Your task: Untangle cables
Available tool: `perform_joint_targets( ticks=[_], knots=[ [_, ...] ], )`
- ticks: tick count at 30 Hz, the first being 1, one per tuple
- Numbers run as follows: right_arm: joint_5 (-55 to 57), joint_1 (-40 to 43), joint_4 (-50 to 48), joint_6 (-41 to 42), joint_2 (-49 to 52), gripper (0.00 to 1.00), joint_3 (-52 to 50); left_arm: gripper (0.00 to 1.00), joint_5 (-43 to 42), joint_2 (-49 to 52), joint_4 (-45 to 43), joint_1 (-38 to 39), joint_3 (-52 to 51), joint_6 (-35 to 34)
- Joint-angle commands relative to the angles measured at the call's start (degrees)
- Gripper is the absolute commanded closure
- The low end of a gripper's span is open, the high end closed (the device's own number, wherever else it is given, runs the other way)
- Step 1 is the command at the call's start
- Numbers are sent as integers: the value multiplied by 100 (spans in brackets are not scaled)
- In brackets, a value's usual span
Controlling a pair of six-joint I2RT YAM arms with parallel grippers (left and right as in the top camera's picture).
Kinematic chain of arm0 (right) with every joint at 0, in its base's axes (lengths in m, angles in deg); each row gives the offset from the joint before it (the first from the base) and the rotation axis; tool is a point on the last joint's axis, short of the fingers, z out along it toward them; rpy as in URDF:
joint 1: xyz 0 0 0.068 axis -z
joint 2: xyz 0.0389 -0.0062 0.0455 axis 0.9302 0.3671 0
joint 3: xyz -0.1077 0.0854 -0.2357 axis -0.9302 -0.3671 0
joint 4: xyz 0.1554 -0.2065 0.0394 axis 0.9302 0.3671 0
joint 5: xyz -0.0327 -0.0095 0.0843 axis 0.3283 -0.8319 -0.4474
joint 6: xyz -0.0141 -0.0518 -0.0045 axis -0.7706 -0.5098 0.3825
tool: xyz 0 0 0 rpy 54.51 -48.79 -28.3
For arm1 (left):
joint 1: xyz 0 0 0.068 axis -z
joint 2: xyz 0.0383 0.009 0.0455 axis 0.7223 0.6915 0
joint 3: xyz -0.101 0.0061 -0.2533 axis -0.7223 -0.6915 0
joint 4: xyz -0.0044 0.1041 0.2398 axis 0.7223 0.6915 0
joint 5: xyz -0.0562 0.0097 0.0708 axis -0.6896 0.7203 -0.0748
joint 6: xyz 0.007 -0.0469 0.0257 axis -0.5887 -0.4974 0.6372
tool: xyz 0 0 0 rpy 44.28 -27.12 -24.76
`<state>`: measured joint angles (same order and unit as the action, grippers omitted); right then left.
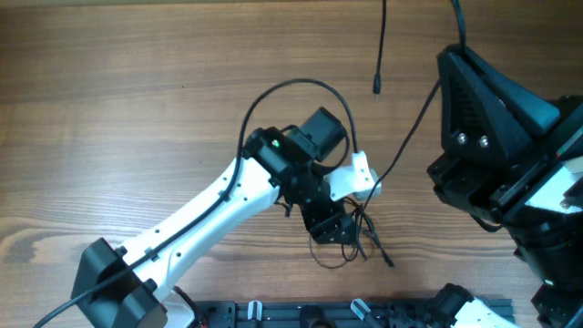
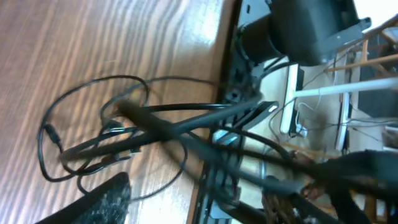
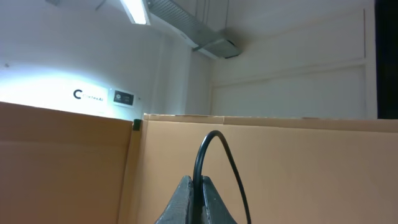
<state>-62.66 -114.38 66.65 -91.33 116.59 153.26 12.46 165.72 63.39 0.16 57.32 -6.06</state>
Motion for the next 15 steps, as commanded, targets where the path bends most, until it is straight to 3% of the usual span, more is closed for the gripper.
perform_joint_targets(
  ticks=[1, 3, 5, 10, 15],
  knots=[
    [144, 13, -52, -120, -50, 96, 46, 59, 0, 22, -22, 138, -13, 46],
    [144, 13, -52, -120, -50, 96, 46, 82, 293, 22, -22, 136, -13, 46],
    [146, 15, -52, -118, -50, 96, 46, 91, 577, 22, -70, 131, -13, 9],
    [330, 13, -42, -120, -52, 96, 46, 96, 1784, 22, -431, 131, -13, -920],
    [479, 15, 81, -120, -52, 96, 46, 96, 3998, 22, -525, -76, -11, -2570]
  ],
)
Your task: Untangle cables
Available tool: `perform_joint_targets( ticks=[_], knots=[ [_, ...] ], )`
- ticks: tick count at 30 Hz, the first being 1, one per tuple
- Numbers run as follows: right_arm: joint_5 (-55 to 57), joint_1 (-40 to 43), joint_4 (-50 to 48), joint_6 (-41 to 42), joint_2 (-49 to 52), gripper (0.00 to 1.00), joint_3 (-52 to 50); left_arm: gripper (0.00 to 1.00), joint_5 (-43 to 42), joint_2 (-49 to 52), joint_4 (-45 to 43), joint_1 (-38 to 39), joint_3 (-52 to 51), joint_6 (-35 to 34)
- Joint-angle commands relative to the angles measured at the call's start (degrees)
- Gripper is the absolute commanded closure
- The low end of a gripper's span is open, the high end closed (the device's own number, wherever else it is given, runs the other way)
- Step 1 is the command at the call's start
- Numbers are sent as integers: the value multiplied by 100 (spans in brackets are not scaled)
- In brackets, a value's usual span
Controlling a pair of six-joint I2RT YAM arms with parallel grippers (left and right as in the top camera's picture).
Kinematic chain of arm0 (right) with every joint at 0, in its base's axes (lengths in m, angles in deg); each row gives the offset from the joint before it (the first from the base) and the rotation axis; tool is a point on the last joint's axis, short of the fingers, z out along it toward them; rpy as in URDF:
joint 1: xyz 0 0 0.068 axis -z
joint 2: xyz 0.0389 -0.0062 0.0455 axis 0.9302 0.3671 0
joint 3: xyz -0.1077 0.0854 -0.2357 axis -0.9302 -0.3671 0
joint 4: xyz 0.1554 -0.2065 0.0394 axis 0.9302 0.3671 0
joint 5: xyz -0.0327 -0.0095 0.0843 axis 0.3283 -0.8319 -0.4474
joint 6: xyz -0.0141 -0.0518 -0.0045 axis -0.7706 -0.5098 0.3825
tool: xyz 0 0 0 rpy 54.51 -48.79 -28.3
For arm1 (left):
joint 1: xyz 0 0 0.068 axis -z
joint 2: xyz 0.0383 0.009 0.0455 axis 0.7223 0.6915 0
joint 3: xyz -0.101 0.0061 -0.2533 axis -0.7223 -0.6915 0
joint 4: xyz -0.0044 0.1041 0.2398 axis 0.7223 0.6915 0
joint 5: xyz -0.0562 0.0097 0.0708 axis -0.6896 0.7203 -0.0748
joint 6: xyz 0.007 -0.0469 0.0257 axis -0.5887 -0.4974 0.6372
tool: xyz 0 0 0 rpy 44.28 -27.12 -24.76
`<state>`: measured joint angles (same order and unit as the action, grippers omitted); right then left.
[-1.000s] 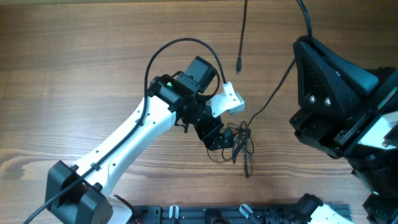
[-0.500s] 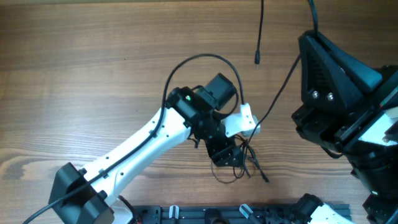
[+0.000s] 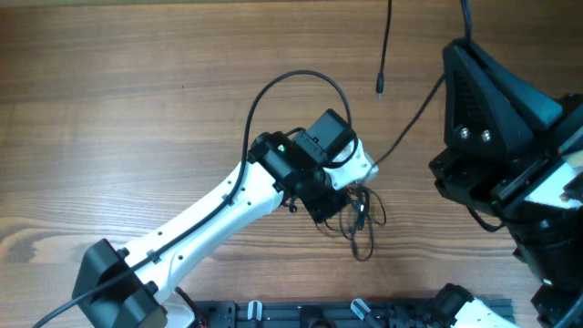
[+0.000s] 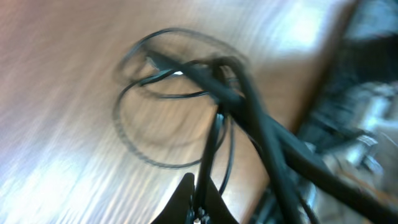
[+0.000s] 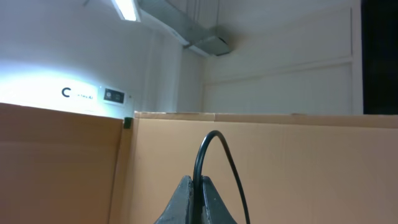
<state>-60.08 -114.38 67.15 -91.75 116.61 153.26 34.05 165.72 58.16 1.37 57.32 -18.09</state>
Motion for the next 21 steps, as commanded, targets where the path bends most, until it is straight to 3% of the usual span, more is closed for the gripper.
perform_joint_targets(
  ticks=[1, 6, 11, 18, 21],
  knots=[
    [256, 13, 57, -79, -55, 96, 46, 96, 2245, 20, 39, -337, -11, -1766],
    [581, 13, 181, -101, -55, 96, 46, 96, 2723, 20, 367, -1655, -11, -3073],
    [1167, 13, 483, -291, -55, 96, 46, 96, 2653, 15, 688, -3156, -11, -3287],
    [4083, 15, 815, -380, -52, 96, 44, 96, 2310, 11, 1141, -5414, -11, -3224],
    [6030, 17, 726, -385, -52, 96, 46, 96, 2312, 11, 1222, -6277, -11, -2750]
  ],
)
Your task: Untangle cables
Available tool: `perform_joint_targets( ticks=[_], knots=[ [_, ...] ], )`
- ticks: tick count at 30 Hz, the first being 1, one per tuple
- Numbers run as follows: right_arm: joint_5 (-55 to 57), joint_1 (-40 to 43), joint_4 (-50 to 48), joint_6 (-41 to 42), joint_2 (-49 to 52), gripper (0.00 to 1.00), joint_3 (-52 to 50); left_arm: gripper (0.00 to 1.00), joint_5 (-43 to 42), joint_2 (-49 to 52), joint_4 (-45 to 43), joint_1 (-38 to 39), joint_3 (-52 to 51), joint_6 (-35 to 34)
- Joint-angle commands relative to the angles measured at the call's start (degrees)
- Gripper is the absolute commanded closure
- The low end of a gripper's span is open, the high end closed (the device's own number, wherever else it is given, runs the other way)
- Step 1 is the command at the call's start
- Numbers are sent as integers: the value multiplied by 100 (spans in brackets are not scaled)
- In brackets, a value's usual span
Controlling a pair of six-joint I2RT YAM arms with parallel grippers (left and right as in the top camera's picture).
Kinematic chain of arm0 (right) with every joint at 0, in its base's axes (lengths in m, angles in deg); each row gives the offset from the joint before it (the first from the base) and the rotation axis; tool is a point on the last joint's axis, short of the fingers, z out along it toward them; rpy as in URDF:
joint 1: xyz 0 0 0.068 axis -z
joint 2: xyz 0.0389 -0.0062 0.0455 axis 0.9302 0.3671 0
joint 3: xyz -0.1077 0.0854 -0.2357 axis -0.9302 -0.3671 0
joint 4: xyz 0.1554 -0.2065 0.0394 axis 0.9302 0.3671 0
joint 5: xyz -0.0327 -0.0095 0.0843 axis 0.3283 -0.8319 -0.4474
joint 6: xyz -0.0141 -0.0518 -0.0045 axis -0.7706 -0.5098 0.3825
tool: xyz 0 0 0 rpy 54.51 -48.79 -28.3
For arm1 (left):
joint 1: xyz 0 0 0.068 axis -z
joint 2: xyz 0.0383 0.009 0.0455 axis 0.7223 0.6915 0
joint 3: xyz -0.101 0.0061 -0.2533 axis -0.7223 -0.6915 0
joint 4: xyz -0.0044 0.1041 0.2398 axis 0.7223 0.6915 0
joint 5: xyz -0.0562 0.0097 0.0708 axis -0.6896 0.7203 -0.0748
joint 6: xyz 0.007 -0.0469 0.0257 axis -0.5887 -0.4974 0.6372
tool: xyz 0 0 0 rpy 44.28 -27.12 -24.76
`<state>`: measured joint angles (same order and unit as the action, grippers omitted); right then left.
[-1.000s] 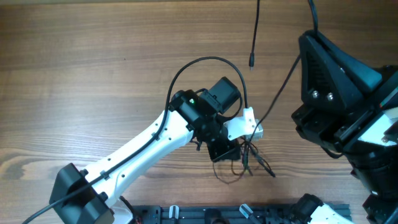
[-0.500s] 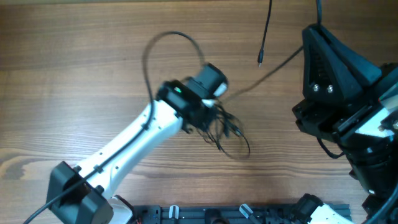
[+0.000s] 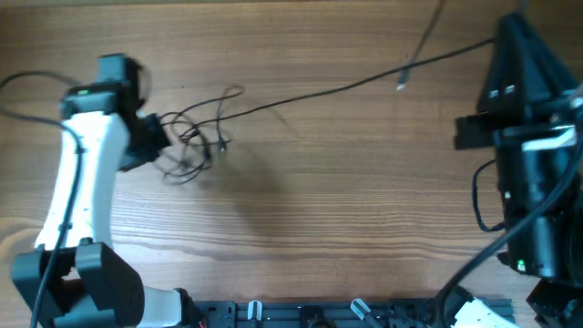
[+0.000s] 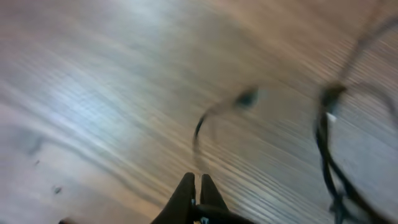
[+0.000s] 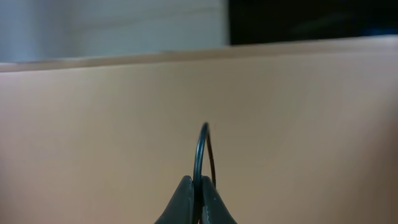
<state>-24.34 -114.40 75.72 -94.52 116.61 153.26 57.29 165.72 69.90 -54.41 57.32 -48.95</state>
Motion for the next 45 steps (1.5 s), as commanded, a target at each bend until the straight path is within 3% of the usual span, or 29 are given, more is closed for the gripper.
perform_joint_targets(
  ticks=[1, 5, 10, 16, 19, 22, 25, 26, 28, 29, 33, 35, 40, 45],
  knots=[
    [2933, 28, -170, -105, -52, 96, 44, 96, -42, 11, 59, -918, -11, 343],
    [4562, 227, -361, -96, -52, 96, 44, 96, -1019, 11, -4, -1836, -11, 623],
    [4669, 914, -363, -166, -144, 96, 44, 96, -2319, 11, -2, -2710, -11, 1165],
    [4669, 1482, -365, -76, -170, 96, 44, 96, -3335, 11, 11, -2852, -11, 1716],
    [4664, 1606, -358, 249, -160, 96, 44, 96, -5125, 11, 289, -2640, -11, 3187],
    [4212, 1604, -258, 247, -142, 96, 35, 96, -5991, 9, 704, -2273, -11, 4275],
    [2669, 1589, 463, 398, -144, 94, 33, 96, -6196, 9, 975, -1661, 24, 4662],
    [1681, 1591, 859, 557, -144, 87, 33, 96, -6183, 9, 1104, -1432, 83, 4662],
    [-317, 1591, 1362, 560, -120, 65, 33, 96, -6181, 9, 1360, -1067, 249, 4660],
    [-1779, 1591, 1578, 507, -61, 44, 33, 96, -6186, 7, 1600, -859, 433, 4660],
    [-4098, 1591, 2024, 507, 321, 0, 33, 96, -6218, -68, 2282, -459, 1182, 4658],
    [-4544, 1591, 2492, 507, 640, 0, 33, 96, -6347, -184, 2658, -382, 1768, 4658],
    [-5031, 1589, 3482, 501, 1521, 0, 33, 96, -6443, -800, 2623, -378, 2667, 4347],
    [-7160, 1589, 3713, 164, 2426, 0, 33, 95, -6400, -1504, 2280, -382, 2815, 4330]
  ],
)
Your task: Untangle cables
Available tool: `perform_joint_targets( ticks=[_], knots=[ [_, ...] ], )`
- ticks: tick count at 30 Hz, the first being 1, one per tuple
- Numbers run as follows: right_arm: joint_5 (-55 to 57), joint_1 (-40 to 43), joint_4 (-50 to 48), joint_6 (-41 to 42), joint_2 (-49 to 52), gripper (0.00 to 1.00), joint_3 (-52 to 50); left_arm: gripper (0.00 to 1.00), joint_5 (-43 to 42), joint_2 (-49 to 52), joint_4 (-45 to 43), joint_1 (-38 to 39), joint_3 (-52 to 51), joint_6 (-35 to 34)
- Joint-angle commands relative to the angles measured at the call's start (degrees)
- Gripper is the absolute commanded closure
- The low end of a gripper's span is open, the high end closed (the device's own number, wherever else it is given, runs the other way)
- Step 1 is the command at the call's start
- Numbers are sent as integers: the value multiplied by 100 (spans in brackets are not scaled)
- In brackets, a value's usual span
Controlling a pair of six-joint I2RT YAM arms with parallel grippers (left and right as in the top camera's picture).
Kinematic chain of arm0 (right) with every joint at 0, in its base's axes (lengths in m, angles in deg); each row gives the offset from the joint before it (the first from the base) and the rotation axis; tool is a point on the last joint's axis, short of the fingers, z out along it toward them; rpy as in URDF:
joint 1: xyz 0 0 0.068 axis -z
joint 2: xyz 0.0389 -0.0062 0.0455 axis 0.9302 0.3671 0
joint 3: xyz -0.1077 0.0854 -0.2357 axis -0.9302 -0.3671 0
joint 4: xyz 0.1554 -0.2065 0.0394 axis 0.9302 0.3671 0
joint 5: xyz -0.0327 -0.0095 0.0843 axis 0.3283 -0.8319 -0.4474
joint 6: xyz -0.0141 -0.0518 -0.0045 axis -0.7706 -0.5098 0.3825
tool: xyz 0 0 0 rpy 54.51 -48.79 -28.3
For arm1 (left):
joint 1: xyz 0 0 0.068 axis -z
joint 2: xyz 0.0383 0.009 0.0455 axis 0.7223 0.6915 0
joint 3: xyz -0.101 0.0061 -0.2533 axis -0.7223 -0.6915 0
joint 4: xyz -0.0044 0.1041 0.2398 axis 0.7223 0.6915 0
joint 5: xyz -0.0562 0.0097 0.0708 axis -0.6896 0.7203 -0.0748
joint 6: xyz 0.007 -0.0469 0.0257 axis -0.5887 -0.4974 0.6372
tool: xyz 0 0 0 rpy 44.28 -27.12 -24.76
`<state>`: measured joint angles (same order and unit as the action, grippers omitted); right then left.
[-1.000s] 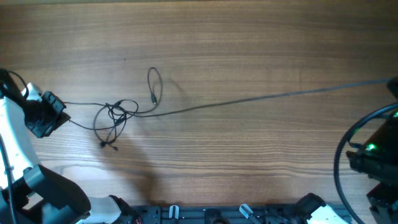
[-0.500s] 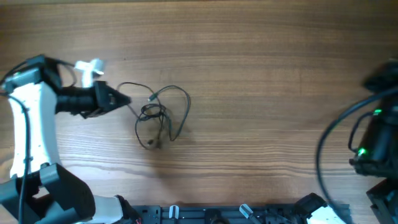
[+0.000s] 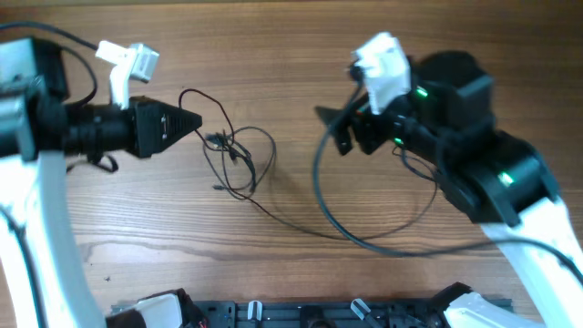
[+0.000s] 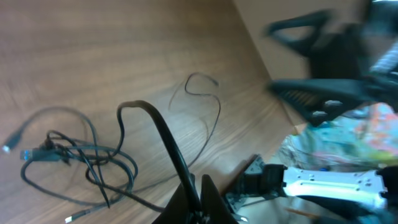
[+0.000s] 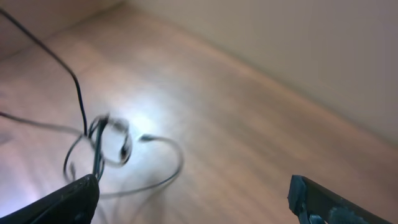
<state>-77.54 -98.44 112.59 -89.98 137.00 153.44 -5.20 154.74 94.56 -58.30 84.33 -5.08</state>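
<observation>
A knot of thin black cables [image 3: 232, 157] lies on the wooden table left of centre, also seen as the knot [image 4: 74, 163] and the knot [image 5: 102, 140]. My left gripper [image 3: 197, 120] hovers just left of it, shut on one black cable [image 4: 163, 134] that arches up out of the left gripper [image 4: 198, 182]. A long loose cable [image 3: 360, 240] runs from the knot in a wide loop across the table's middle. My right gripper [image 3: 333, 129] hangs over that loop. The right gripper [image 5: 193, 198] is open wide, nothing between its fingers.
A black rail [image 3: 310, 314] runs along the table's front edge. The right arm's white body [image 3: 510, 210] covers the right side of the table. A thin cable end [image 4: 202, 102] curls on the wood beyond the knot.
My right gripper was shut on a cable held high at the far right; now it is open over the table's middle and that cable lies slack in a loop. The left gripper stays shut on its cable.
My left gripper was down at the knot near the table's middle while the right held a cable up high. Then the left was shut on a cable there. Later the knot was at the far left, one cable stretched across. Now the right has let go.
</observation>
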Motion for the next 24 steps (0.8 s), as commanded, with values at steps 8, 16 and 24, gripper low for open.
perform_joint_targets(
  ticks=[8, 16, 24],
  knots=[
    [-3014, -450, 501, -1353, 1231, 0, 13, 96, 544, -629, -446, 7, 114, -638],
    [-2293, -1292, 903, -1624, 1902, 0, -7, 96, 544, -629, -474, 7, 114, -662],
    [-1823, -1443, 538, -1593, 2371, 13, -7, 96, 544, -629, -389, 7, 114, -660]
  ],
)
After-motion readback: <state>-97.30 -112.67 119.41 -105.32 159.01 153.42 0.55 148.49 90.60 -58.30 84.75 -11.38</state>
